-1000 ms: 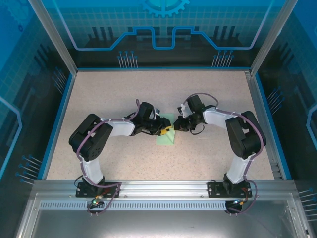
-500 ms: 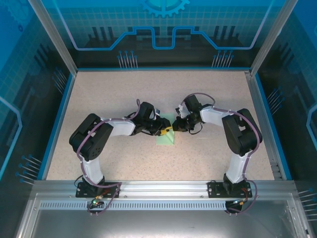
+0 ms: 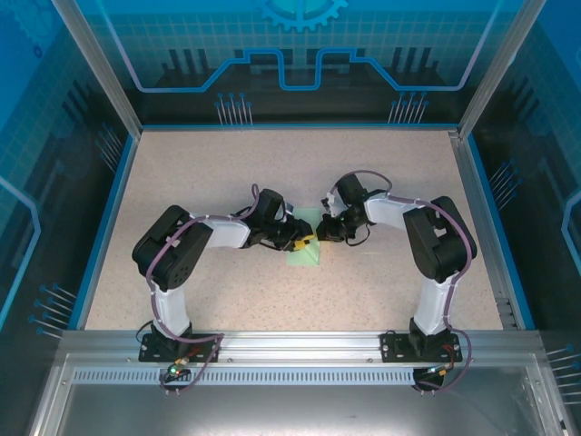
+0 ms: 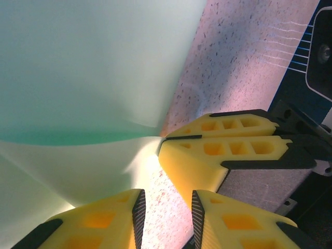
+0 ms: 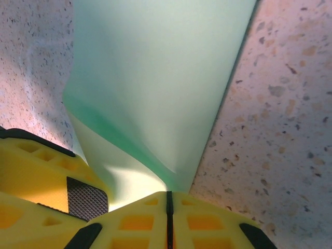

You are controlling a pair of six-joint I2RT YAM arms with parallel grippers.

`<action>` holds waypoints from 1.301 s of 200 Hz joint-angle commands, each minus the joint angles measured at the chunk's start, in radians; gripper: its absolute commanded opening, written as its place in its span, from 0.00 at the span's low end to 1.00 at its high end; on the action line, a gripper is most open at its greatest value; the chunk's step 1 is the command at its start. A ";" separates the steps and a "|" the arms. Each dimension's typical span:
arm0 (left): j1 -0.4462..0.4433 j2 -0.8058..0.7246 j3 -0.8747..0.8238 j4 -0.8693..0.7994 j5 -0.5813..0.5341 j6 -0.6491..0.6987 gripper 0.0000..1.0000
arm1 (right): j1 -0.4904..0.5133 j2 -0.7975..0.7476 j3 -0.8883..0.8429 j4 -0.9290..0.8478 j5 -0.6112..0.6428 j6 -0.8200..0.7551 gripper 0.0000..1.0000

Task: Fold a paper plane with a square sheet of paper (pick it up from the middle)
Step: Fold the triangle a second time at the center of the table.

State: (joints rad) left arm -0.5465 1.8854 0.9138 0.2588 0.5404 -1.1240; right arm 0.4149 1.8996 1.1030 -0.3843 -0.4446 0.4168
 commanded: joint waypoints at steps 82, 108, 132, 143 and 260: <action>-0.016 0.021 0.028 -0.034 0.027 0.015 0.32 | 0.022 0.038 0.049 -0.034 0.012 -0.029 0.09; -0.018 0.021 0.031 -0.050 0.027 0.020 0.32 | 0.022 0.041 0.052 -0.037 0.017 -0.030 0.08; -0.018 0.023 0.033 -0.052 0.027 0.021 0.32 | 0.022 0.044 0.058 -0.040 0.020 -0.031 0.08; -0.019 0.026 0.033 -0.052 0.027 0.021 0.32 | 0.022 0.047 0.060 -0.041 0.019 -0.030 0.08; -0.021 0.026 0.030 -0.084 0.010 0.029 0.31 | 0.025 0.061 0.069 -0.053 0.000 -0.037 0.08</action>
State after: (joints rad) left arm -0.5568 1.8977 0.9237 0.2222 0.5404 -1.1206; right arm 0.4213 1.9400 1.1542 -0.4114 -0.4271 0.3981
